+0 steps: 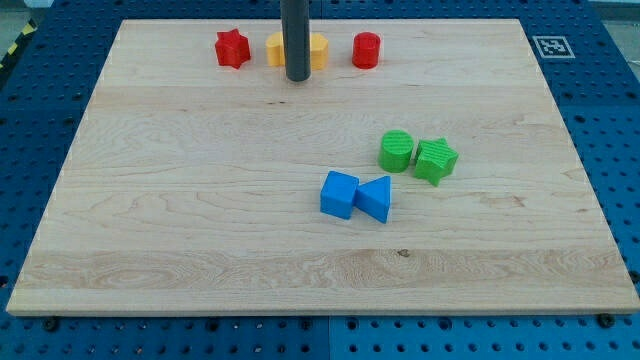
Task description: Push the red star downwards
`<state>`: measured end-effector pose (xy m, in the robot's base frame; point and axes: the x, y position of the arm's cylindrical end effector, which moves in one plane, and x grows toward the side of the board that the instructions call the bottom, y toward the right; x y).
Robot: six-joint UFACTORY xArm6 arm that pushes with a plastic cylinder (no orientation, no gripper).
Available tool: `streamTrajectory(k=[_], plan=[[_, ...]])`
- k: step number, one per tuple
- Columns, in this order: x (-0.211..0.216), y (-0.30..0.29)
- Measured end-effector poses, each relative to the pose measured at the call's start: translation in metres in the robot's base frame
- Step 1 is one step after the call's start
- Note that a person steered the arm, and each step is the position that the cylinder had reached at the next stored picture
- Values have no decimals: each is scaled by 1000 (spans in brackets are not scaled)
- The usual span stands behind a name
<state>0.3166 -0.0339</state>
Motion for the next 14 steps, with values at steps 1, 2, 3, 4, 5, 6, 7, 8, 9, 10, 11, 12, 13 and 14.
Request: streamTrajectory(k=[1,2,3,4,5,6,7,8,9,10,11,12,13,14], plan=[[4,-19],[4,-73],[-5,-133],[-60,-167],[-118,-163],[-124,-144],[-117,-143],[-114,-133],[-114,-115],[-110,-107],[-102,-97],[-88,-93],[-78,-93],[-66,-91]])
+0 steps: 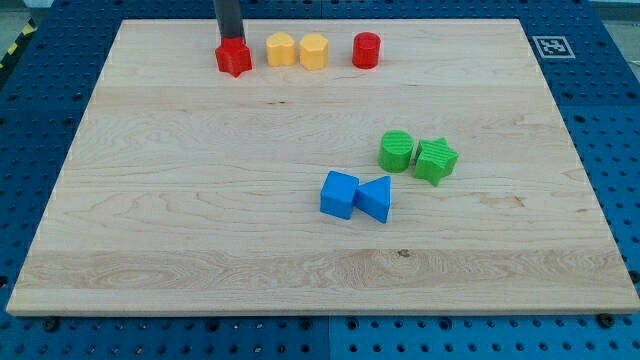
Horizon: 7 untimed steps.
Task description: Push the red star downwards
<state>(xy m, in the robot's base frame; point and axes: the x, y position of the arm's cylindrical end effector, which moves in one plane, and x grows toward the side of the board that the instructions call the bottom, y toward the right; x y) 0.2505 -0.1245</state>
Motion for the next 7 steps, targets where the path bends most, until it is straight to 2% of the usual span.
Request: streamTrajectory(k=[2,4,5,7], plan=[[37,30],[-7,25],[-39,45],[-55,186]])
